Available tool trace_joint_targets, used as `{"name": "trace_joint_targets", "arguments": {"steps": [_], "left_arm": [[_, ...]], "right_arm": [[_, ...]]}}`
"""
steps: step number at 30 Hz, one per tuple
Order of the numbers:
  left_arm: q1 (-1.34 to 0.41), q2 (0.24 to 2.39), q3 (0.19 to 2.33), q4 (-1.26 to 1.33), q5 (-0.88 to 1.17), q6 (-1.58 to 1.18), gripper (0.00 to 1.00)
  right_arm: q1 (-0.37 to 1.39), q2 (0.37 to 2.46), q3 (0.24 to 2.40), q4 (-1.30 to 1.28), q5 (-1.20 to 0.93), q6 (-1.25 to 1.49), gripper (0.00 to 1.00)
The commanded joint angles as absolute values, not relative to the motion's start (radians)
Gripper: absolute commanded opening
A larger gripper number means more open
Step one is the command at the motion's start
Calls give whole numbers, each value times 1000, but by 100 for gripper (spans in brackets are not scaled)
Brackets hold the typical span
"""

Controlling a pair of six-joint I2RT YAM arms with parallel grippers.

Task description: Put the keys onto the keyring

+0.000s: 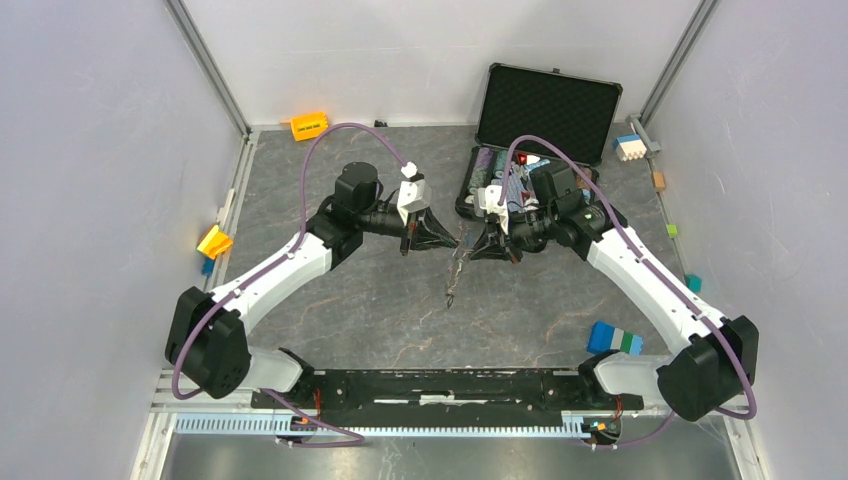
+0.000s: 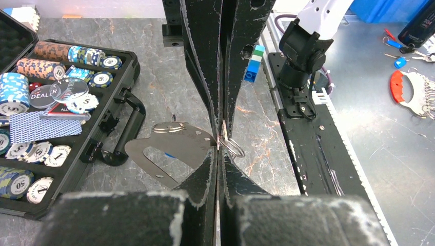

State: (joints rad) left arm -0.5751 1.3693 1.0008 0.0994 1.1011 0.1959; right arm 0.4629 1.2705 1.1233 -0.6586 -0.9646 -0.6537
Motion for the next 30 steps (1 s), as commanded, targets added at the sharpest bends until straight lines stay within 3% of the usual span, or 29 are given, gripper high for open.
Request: {"name": "trace_joint_targets", "arguments": {"steps": [1, 8, 22, 30], "left_arm": [[-571, 1336, 1011, 109, 1112, 233, 2], [-571, 1332, 1014, 128, 1129, 202, 2], [-571, 1356, 906, 557, 1136, -130, 2], [-571, 1358, 891, 613, 1140, -165, 2]], "right_arm": [[466, 1251, 1167, -697, -935, -690, 0], [466, 1265, 1148, -719, -926, -721, 0], [490, 1303, 1100, -652, -992, -670, 0], [494, 1311, 1097, -650, -985, -672, 0]]}}
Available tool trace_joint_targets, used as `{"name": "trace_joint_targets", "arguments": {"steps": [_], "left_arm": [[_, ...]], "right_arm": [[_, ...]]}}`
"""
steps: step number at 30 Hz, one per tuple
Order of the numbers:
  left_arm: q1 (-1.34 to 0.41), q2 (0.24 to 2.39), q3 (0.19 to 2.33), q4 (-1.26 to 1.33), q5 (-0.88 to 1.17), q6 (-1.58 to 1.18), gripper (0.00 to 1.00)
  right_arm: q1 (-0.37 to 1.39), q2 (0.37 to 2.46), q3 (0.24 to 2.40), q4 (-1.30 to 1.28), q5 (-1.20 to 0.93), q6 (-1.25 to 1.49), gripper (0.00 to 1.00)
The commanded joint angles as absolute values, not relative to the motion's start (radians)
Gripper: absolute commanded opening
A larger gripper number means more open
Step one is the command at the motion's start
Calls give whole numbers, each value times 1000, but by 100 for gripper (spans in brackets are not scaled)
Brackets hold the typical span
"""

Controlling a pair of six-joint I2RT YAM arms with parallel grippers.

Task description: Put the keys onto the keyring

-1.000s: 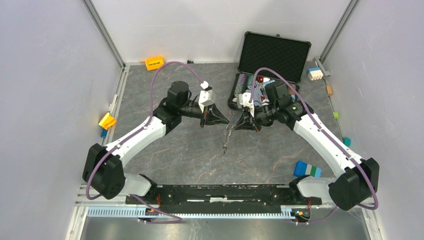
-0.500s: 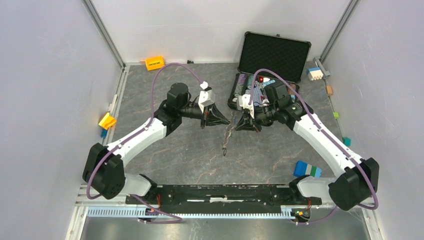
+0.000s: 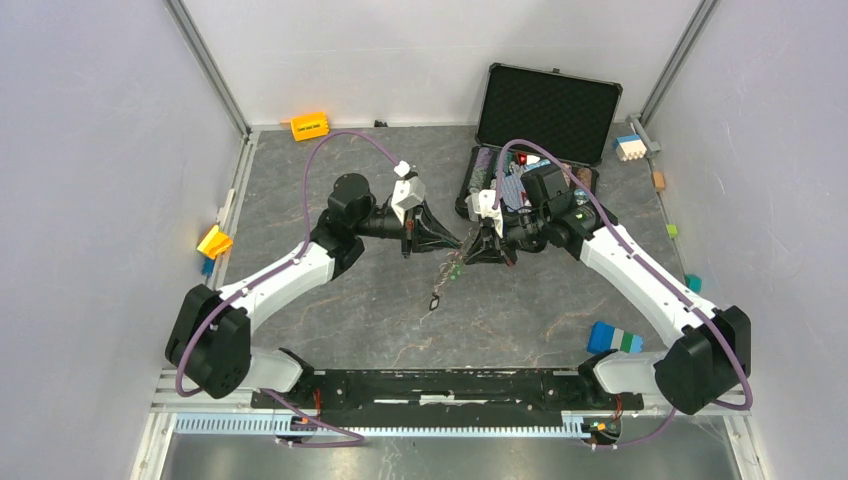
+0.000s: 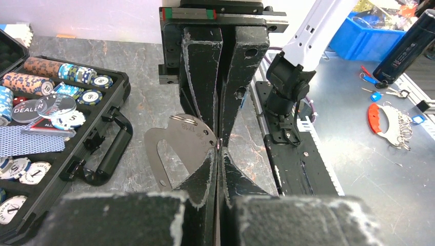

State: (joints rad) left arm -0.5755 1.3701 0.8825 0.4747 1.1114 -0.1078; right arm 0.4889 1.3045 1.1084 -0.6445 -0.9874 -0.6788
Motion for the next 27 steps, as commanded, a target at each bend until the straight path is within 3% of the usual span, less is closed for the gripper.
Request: {"name": "trace_joint_targets", "arguments": {"steps": [1, 4, 10, 15, 27], "left_arm": [[-571, 1358, 890, 613, 1140, -165, 2], [-571, 1356, 890, 605, 1141, -158, 2], [-571, 1350, 887, 576, 1141, -132, 2], [-569, 1345, 882, 575, 1138, -129, 2], [-571, 1344, 877, 573, 1137, -129, 2]], "right_arm": [[493, 1311, 1098, -650, -985, -673, 0], [494, 1306, 1112, -665, -978, -678, 6], [490, 1266, 1153, -681, -936, -675, 36], [477, 1221, 1159, -625, -928, -627, 47], [469, 1198, 1148, -485, -952, -510, 46]]}}
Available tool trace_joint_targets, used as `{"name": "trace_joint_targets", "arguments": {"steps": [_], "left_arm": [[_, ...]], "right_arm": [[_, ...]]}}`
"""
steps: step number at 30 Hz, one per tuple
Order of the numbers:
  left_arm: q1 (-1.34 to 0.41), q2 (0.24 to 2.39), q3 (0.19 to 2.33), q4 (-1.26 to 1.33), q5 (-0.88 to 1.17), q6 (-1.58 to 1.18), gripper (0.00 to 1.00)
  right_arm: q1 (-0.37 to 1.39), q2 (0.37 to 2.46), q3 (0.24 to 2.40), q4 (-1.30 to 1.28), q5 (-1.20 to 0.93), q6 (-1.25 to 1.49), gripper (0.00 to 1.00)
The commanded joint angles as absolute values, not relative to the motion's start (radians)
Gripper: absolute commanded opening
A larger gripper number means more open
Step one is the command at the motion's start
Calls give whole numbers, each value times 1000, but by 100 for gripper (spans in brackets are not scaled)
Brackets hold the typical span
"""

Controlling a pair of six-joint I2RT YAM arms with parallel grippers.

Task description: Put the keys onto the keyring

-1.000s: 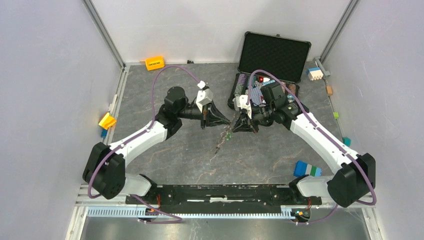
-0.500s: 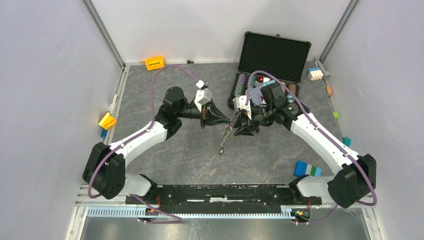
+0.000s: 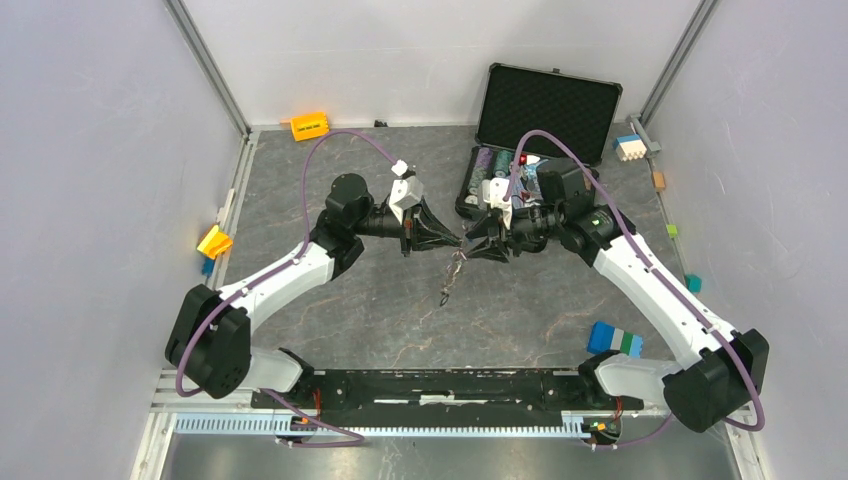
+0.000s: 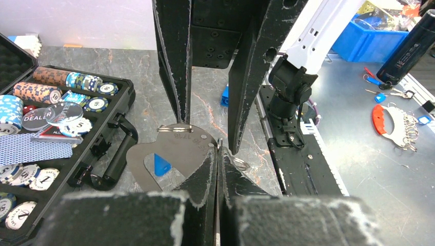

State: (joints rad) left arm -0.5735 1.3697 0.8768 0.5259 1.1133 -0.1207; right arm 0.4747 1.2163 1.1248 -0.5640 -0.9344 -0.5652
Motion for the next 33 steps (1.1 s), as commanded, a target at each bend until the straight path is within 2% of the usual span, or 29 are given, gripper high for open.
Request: {"name": "trace_joint_targets", "arguments": {"steps": [1, 12, 18, 23, 27, 33], "left_arm": [[-571, 1346, 874, 574, 1137, -130, 2], [-571, 1347, 873, 577, 1123, -133, 2], [-571, 1346, 874, 578, 1120, -136, 2], [-571, 1345, 870, 576, 1119, -132, 2], [-571, 1345, 873, 524, 1120, -77, 2], [-571, 1342, 912, 275, 1094, 151, 2]], "right_arm": [[469, 1198, 1145, -473, -955, -499, 44], [469, 1201, 1112, -422, -995, -453, 30], [469, 1200, 1092, -405, -1002, -442, 19], [470, 1194, 1091, -394, -989, -435, 0], [471, 1187, 1118, -422, -947, -457, 0], [484, 1217, 1225, -605, -847, -563, 0]]}}
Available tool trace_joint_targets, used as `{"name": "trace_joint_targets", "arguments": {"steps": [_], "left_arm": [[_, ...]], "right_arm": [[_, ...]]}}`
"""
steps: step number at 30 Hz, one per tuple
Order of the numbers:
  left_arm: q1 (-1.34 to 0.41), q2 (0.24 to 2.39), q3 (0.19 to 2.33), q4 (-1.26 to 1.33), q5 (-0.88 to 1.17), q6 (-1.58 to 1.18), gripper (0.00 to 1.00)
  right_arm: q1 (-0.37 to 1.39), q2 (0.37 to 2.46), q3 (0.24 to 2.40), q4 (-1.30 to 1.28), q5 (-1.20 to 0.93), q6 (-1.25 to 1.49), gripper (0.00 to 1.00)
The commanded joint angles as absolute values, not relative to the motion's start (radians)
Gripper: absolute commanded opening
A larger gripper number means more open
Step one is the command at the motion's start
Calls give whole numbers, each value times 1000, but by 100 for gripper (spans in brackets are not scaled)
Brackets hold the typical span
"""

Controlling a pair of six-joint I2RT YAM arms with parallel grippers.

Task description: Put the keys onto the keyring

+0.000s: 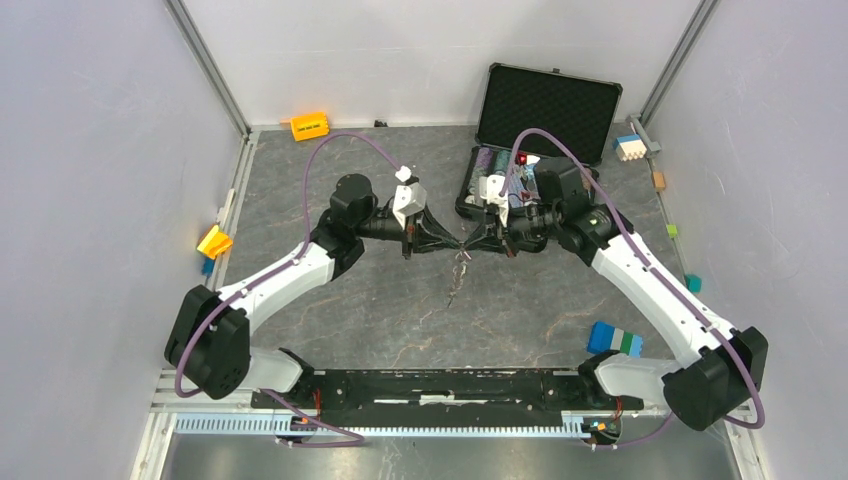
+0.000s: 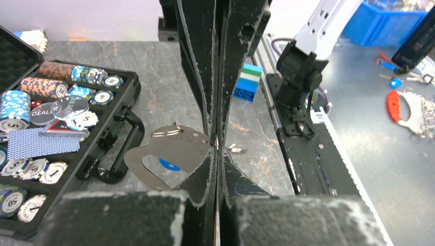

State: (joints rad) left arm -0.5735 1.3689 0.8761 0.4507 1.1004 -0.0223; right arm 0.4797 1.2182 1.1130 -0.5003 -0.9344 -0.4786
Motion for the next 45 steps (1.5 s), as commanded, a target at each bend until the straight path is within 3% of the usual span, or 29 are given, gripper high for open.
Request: {"name": "trace_joint_targets", "arguments": {"steps": [1, 9, 14, 26, 30, 35, 45], "left_arm": [[-571, 1342, 926, 221, 1088, 200, 2], [-571, 1350, 983, 8, 1028, 418, 18], [-571, 1358, 985, 7, 1016, 454, 32], [-560, 1339, 915, 88, 1071, 562, 51], [-558, 1347, 861, 199, 1141, 590, 55], [-559, 1384, 831, 439, 1155, 415, 55], [-563, 1409, 868, 450, 1184, 324, 53]], "right_arm": [[492, 1226, 1247, -644, -820, -582, 0], [572, 1290, 1373, -870, -646, -691, 0], [619, 1309, 1397, -898, -572, -706, 0], [658, 1376, 1476, -969, -520, -715, 0], [658, 1403, 1490, -996, -545, -715, 0], [659, 1378, 1443, -954, -590, -706, 0], [657, 1369, 1420, -944, -628, -711, 0]]}}
